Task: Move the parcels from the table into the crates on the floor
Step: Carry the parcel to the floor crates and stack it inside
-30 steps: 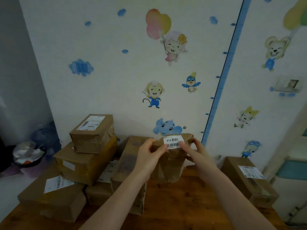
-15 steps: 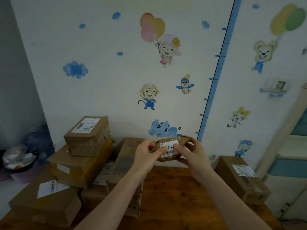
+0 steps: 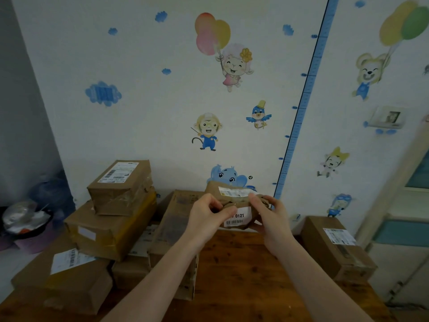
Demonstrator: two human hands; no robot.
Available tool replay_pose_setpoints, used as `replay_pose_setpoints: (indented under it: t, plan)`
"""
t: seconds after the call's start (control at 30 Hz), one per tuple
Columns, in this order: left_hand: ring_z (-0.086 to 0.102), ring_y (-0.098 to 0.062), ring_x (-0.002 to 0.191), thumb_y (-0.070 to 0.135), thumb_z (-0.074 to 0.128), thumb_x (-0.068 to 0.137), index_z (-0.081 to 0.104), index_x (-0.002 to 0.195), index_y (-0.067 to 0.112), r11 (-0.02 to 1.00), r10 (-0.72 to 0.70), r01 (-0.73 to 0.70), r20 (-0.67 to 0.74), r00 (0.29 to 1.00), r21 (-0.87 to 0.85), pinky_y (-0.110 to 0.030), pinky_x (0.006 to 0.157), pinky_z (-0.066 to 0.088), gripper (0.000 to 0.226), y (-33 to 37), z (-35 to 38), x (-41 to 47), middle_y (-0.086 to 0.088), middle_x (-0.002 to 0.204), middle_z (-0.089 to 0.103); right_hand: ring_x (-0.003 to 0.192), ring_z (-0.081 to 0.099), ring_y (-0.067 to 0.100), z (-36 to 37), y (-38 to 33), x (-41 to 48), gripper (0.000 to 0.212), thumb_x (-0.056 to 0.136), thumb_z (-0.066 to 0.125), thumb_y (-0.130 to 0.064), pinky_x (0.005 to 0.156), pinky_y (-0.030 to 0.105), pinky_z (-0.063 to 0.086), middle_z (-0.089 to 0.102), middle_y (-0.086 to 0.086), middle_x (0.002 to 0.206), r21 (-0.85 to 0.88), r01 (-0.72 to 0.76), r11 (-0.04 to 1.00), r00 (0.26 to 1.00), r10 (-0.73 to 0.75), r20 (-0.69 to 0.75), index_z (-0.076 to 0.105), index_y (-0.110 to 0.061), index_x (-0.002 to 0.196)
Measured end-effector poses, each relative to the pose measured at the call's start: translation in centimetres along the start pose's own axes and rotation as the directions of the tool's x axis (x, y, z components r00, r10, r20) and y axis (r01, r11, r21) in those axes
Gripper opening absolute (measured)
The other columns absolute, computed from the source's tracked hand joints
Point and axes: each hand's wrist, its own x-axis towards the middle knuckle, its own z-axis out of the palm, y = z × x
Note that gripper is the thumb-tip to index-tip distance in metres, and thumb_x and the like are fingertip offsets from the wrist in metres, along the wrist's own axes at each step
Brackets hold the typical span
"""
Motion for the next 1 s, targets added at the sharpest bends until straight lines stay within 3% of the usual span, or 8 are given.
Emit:
replay_pose_setpoints:
  t: [0.17, 0.27, 0.37, 0.5, 0.67, 0.77, 0.9, 1.0]
  plan:
    - [0.06, -0.009, 0.093, 0.03, 0.068, 0.084, 0.055, 0.103, 0.014, 0.978, -0.104, 0.097, -0.027, 0.994, -0.187, -0.016, 0.071, 0.048, 0.029, -0.2, 0.2, -0.1, -0.001, 0.102, 0.061, 0.08, 0.063, 0.025, -0.4, -0.1, 0.3, 0.05, 0.083, 0.067, -0.005, 0.061, 0.04, 0.056, 0.056, 0.015, 0.108, 0.108, -0.056, 0.993, 0.997, 0.062, -0.046, 0.042, -0.013, 0.124]
    - [0.058, -0.019, 0.111, 0.025, 0.068, 0.085, 0.045, 0.13, 0.013, 0.897, -0.239, 0.218, -0.007, 0.971, -0.383, -0.038, 0.093, 0.051, 0.052, -0.6, 0.0, 0.3, -0.004, 0.123, 0.057, 0.084, 0.062, 0.027, -0.7, 0.2, 0.5, 0.061, 0.084, 0.065, -0.005, 0.07, 0.043, 0.056, 0.053, 0.01, 0.103, 0.175, -0.08, 0.981, 0.995, 0.09, -0.049, 0.036, -0.018, 0.135]
    - [0.064, -0.022, 0.103, 0.013, 0.06, 0.09, 0.051, 0.124, 0.01, 0.818, -0.336, 0.376, 0.169, 0.926, -0.435, -0.035, 0.078, 0.058, 0.035, -0.2, 0.2, 0.3, -0.011, 0.119, 0.062, 0.084, 0.061, 0.024, -0.7, 0.5, 0.3, 0.054, 0.089, 0.058, -0.005, 0.072, 0.041, 0.054, 0.053, 0.005, 0.1, 0.134, -0.106, 0.985, 0.993, 0.113, -0.041, 0.037, -0.021, 0.137]
    - [0.065, -0.024, 0.098, 0.001, 0.054, 0.09, 0.051, 0.124, 0.011, 0.877, -0.309, 0.324, 0.099, 0.946, -0.354, -0.039, 0.077, 0.059, 0.035, -0.5, 0.0, 0.2, -0.011, 0.111, 0.064, 0.09, 0.063, 0.026, -1.1, 1.3, 0.3, 0.038, 0.09, 0.059, -0.013, 0.073, 0.041, 0.057, 0.057, 0.014, 0.113, -0.108, -0.165, 0.98, 0.985, 0.17, 0.035, 0.046, -0.01, 0.126]
    - [0.062, -0.018, 0.101, 0.003, 0.054, 0.09, 0.045, 0.133, 0.021, 0.957, -0.193, 0.206, 0.083, 0.978, -0.205, -0.042, 0.086, 0.056, 0.048, -0.1, 0.4, -0.7, -0.003, 0.111, 0.06, 0.079, 0.052, 0.005, -1.2, 1.5, -0.4, 0.036, 0.086, 0.057, -0.05, 0.071, 0.026, 0.044, 0.056, -0.006, 0.087, -0.483, -0.106, 0.869, 0.971, 0.194, 0.137, 0.052, -0.017, 0.099]
    - [0.065, -0.017, 0.095, 0.005, 0.055, 0.09, 0.042, 0.136, 0.025, 0.953, -0.184, 0.202, 0.1, 0.978, -0.224, -0.04, 0.082, 0.057, 0.052, 0.1, 0.3, -0.9, -0.001, 0.104, 0.063, 0.092, 0.062, 0.015, -1.2, 2.0, -0.1, 0.079, 0.062, 0.067, -0.072, 0.089, 0.033, 0.051, 0.065, 0.001, 0.1, -0.525, -0.1, 0.845, 0.956, 0.228, 0.184, 0.056, -0.011, 0.111]
    - [0.063, -0.017, 0.096, 0.016, 0.055, 0.094, 0.04, 0.136, 0.029, 0.957, -0.182, 0.203, 0.115, 0.977, -0.207, -0.034, 0.081, 0.056, 0.047, 0.4, -0.1, -1.1, 0.001, 0.111, 0.06, 0.082, 0.067, 0.013, -1.3, 1.9, -0.3, 0.061, 0.071, 0.069, -0.054, 0.06, 0.019, 0.052, 0.068, 0.003, 0.096, -0.51, -0.129, 0.851, 0.936, 0.274, 0.221, 0.057, -0.01, 0.112]
    - [0.058, -0.014, 0.106, 0.026, 0.051, 0.097, 0.041, 0.133, 0.031, 0.952, -0.206, 0.226, 0.115, 0.972, -0.204, -0.035, 0.089, 0.052, 0.038, 0.0, -0.4, -1.2, 0.002, 0.122, 0.056, 0.086, 0.066, 0.013, -1.3, 1.9, -0.2, 0.053, 0.077, 0.07, -0.047, 0.062, 0.019, 0.051, 0.067, 0.002, 0.098, -0.518, -0.118, 0.847, 0.933, 0.273, 0.233, 0.054, -0.013, 0.113]
